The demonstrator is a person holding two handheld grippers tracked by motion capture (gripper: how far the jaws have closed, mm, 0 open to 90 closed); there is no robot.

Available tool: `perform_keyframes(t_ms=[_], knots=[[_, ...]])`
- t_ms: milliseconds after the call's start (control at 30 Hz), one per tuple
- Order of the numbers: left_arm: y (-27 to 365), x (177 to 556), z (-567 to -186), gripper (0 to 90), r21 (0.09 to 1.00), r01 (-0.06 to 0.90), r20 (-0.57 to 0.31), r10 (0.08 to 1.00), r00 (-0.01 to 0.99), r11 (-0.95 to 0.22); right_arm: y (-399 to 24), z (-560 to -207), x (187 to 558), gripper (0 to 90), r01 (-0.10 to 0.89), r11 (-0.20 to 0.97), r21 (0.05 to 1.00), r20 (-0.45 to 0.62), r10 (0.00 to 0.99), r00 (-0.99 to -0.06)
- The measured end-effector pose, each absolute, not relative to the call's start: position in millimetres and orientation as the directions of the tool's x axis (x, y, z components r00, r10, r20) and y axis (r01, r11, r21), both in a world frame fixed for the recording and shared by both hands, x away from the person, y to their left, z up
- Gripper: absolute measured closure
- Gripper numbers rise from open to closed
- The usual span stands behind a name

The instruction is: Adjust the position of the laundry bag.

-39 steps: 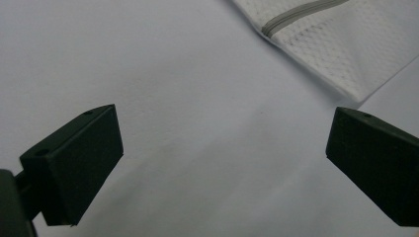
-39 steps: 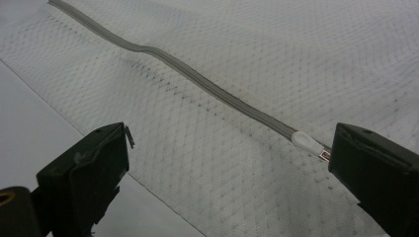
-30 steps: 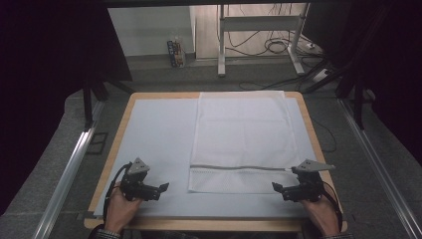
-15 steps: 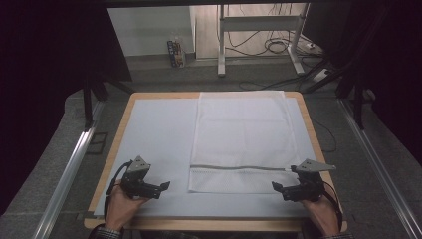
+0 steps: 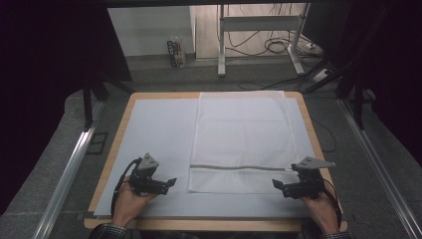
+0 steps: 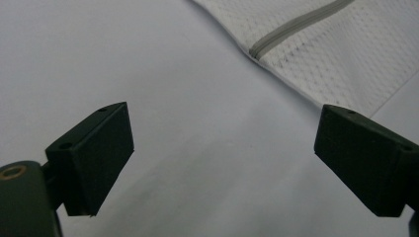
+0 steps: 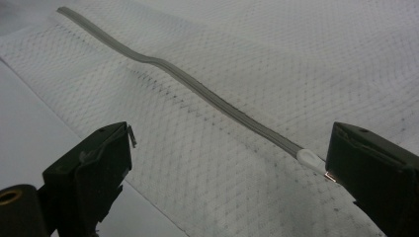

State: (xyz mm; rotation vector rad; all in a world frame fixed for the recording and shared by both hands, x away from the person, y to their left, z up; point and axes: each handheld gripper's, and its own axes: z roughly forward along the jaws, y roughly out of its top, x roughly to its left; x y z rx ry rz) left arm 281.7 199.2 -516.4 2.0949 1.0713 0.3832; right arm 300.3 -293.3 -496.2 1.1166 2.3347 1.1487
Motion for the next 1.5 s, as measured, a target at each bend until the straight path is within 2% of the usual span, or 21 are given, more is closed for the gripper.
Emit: perform_keyframes(t_ms=[400, 700, 1067, 1300, 1500], knots=[[196.2, 297.9, -517.3, 20.5, 0.752, 0.573, -0.133, 0.776, 0.617, -0.327, -293.7, -497.6, 310.6, 1.6, 0.550, 0.335, 0.765, 0.091, 0.789, -0.608], [181.3, 308.9, -519.1, 26.7, 0.743, 0.569, -0.131, 0.756, 0.641, -0.353, -296.1, -495.2, 317.5, 2.0, 0.567, 0.348, 0.746, 0.085, 0.796, -0.600], [166.8, 326.3, -521.0, 34.5, 0.736, 0.558, -0.122, 0.736, 0.665, -0.382, -303.2, -492.3, 327.7, 12.9, 0.573, 0.347, 0.742, 0.065, 0.814, -0.577], [160.3, 341.3, -521.5, 43.3, 0.748, 0.556, -0.142, 0.731, 0.668, -0.362, -311.1, -493.4, 337.2, 20.9, 0.587, 0.362, 0.724, 0.042, 0.827, -0.561], [152.7, 351.9, -525.0, 46.3, 0.747, 0.558, -0.134, 0.739, 0.660, -0.363, -320.2, -489.6, 344.2, 36.6, 0.574, 0.370, 0.730, 0.003, 0.839, -0.544]])
